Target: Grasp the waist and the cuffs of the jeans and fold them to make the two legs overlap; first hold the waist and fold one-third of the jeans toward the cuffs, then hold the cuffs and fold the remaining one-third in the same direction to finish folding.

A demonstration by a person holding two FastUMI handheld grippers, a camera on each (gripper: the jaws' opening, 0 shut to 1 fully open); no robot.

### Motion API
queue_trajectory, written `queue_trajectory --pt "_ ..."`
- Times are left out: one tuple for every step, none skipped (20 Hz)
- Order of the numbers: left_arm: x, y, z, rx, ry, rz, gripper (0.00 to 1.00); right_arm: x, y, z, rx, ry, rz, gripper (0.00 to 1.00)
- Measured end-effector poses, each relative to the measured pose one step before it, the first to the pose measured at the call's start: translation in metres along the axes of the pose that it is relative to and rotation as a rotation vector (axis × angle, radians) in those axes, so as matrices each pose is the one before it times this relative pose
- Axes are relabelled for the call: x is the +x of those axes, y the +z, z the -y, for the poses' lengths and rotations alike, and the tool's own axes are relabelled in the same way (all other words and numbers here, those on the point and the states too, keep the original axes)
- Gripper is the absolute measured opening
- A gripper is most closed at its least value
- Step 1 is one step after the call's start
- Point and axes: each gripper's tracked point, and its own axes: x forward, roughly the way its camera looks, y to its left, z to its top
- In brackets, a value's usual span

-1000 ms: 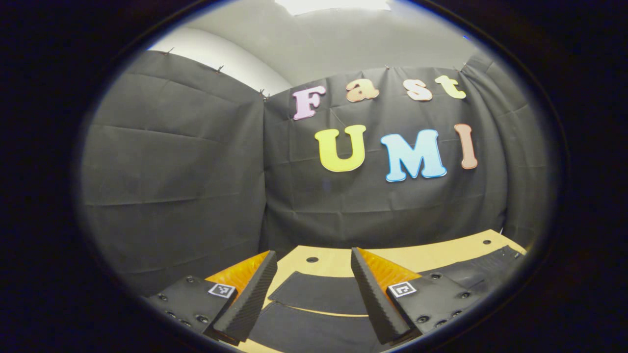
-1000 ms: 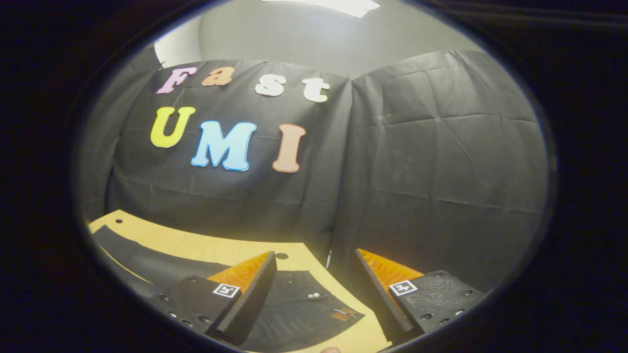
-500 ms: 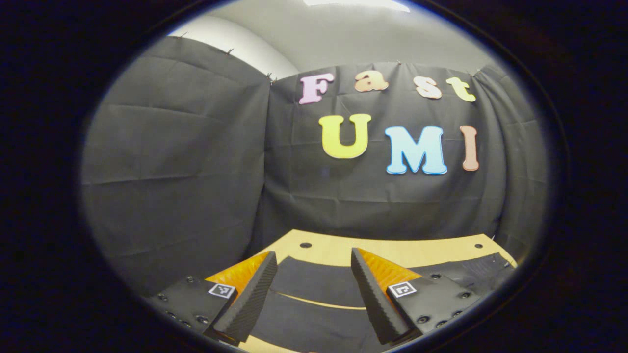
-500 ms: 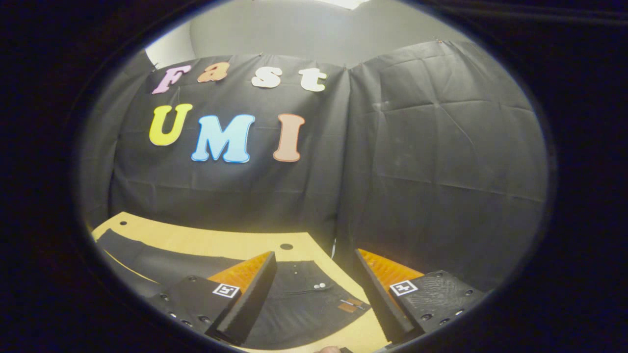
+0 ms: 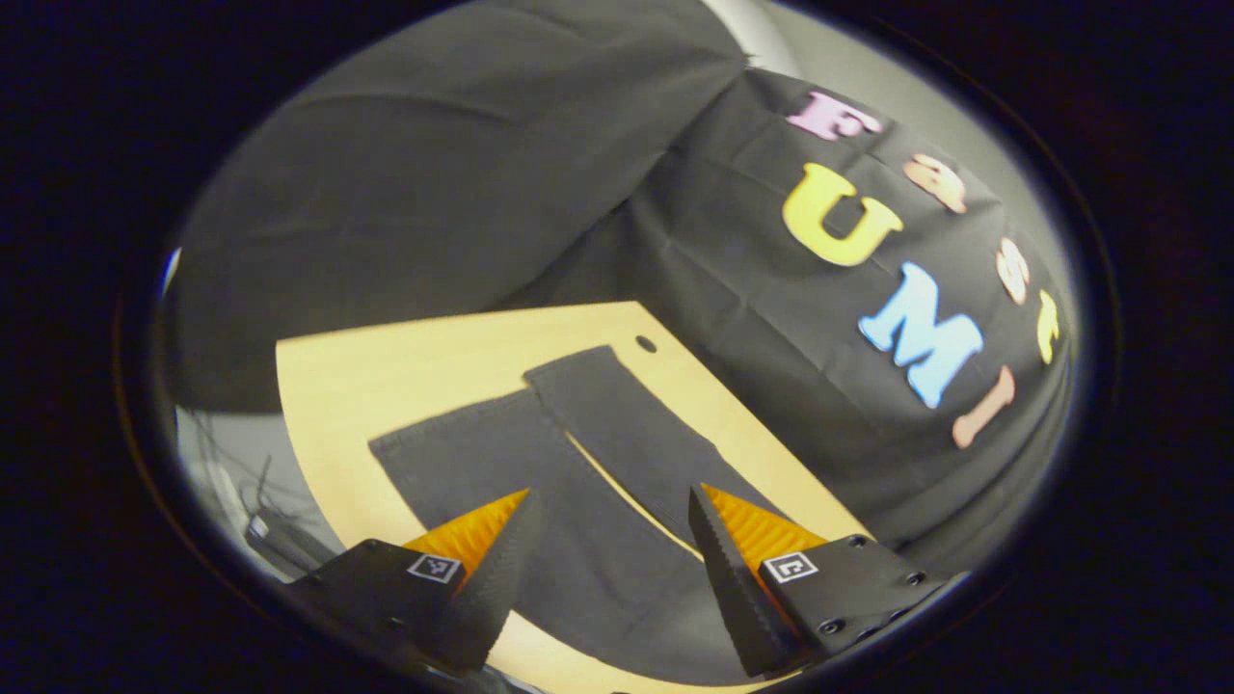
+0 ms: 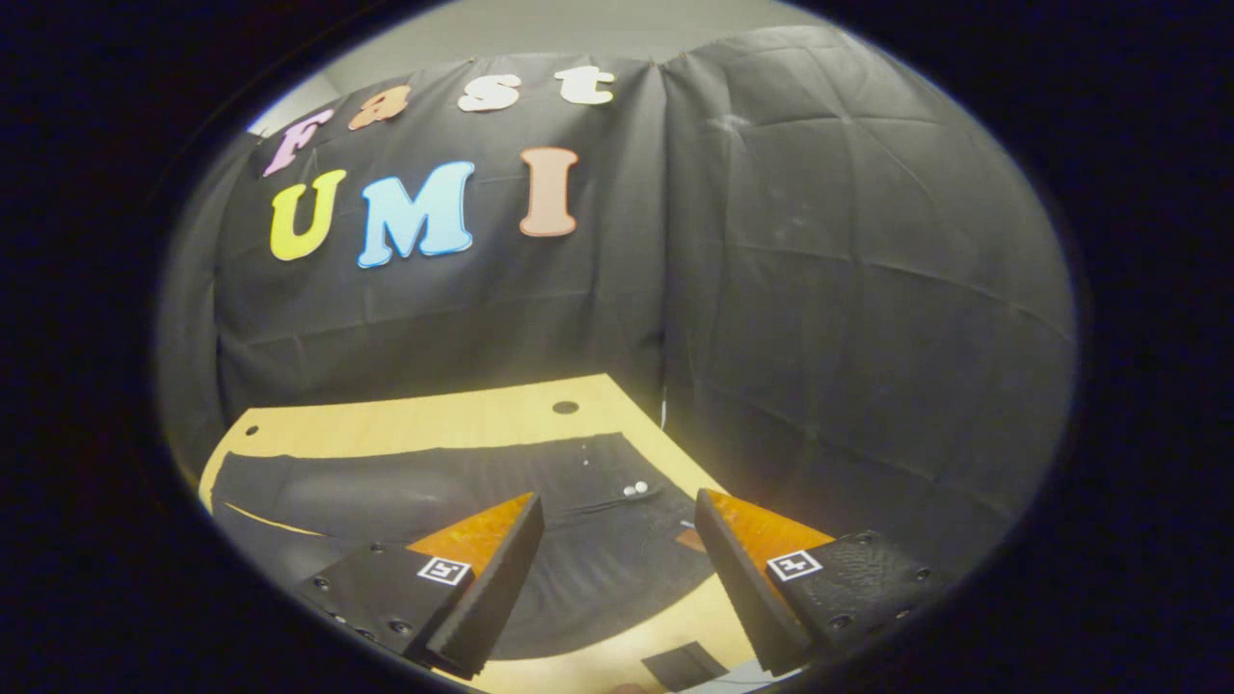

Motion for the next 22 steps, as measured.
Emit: queue_trajectory --pt "0.00441 -0.0005 -0.01597 -0.06691 0.01928 -0.01141 0.98 0.00222 -0.00375 0.00204 0.01064 -0.00314 -0.01308 0.95" --pt "0.0039 -0.00219 -0.01681 -0.04813 0.02365 -0.0109 0.98 0.00152 -0.00159 0.00089 0.0037 -0.00127 -0.0096 0.95" --pt "0.00569 -0.00809 -0.01818 -0.03969 0.02471 -0.02037 0.98 0.00157 -0.00235 -0.00011 0.00052 -0.0008 -0.01003 0.95" --pt "0.00572 -0.00661 -0.01415 -0.03511 0.03009 -0.02513 0.97 0.00107 -0.00216 0.00028 -0.00048 0.00059 -0.00938 0.95" --pt "0.00667 -0.00826 -0.01098 -0.02985 0.03924 -0.04281 0.98 0.0027 -0.00464 0.00005 0.00098 -0.00001 -0.01504 0.95" --pt "0.00434 -0.00726 -0.01334 -0.02535 0.04077 -0.04488 0.98 0.00348 -0.00523 -0.00079 0.00999 0.00145 -0.02446 0.95" --pt "0.00272 -0.00907 -0.01128 -0.01983 0.03354 -0.04168 0.98 0.00304 -0.00984 -0.00049 0.01959 0.0034 -0.03817 0.94" --pt "0.00354 -0.00473 -0.00977 -0.02101 0.02756 -0.02642 0.99 0.00401 -0.00868 -0.0009 0.03233 0.00357 -0.03826 0.95" --pt "0.00733 -0.00497 -0.00825 -0.02277 0.02352 -0.01977 0.99 0.00072 -0.01142 -0.00122 0.04255 0.00355 -0.04231 0.95" --pt "0.00443 -0.00317 -0.00467 -0.02546 0.0142 -0.00986 0.99 0.00242 -0.01136 -0.00036 0.05242 -0.00083 -0.05459 0.95" --pt "0.00229 -0.00031 -0.00351 -0.02115 0.01101 -0.00389 0.99 0.00375 -0.01138 0.00059 0.05557 -0.00018 -0.05968 0.95" --pt "0.00203 0.0006 -0.00247 -0.01873 0.00562 -0.00325 0.99 0.00708 -0.01103 0.00613 0.05512 -0.01298 -0.06396 0.95" --pt "0.00027 0.00203 0.0015 -0.01884 0.00364 -0.00462 0.99 0.00747 -0.01262 0.00996 0.05819 -0.01877 -0.05756 0.96" --pt "0.00249 0.00194 0.00086 -0.01468 0.00599 -0.00115 0.99 0.00711 -0.00846 0.00669 0.06632 -0.00333 -0.0412 0.96" --pt "0.0064 0.00402 -0.00107 -0.01258 0.01117 0.00297 0.99 0.00476 -0.00717 0.00375 0.07293 0.00299 -0.04236 0.96" --pt "0.00335 0.00528 -0.00016 -0.01147 0.00939 0.00514 0.99 0.00508 -0.00176 0.00221 0.07151 0.01237 -0.03147 0.96" --pt "0.00598 0.00394 0.00066 -0.0138 0.00882 0.00337 0.99 0.00321 -0.00287 0.00617 0.05817 0.00778 -0.02118 0.96" --pt "0.00419 0.0029 -0.00064 -0.01287 0.00385 0.002 0.99 0.00313 -0.0003 0.0068 0.0414 0.00134 -0.02035 0.96" --pt "0.0031 -0.00015 -0.00219 -0.0116 0.00589 -0.00189 0.99 0.00406 -0.00206 0.00577 0.04127 -0.0051 -0.01814 0.96" --pt "0.00512 -0.0005 0.00046 -0.01148 0.00619 -0.00283 0.99 0.00269 0.00202 0.00394 0.04616 0.00247 -0.01045 0.96" --pt "0.0056 0.00348 0.0015 -0.0117 -0.00259 0.00237 0.99 0.00231 0.00165 0.00527 0.04295 -0.0016 -0.0085 0.96" --pt "0.0025 0.00397 0.00436 -0.00672 -0.00258 0.00815 0.98 0.00205 0.00473 0.00435 0.03968 -0.00101 -0.00031 0.95"
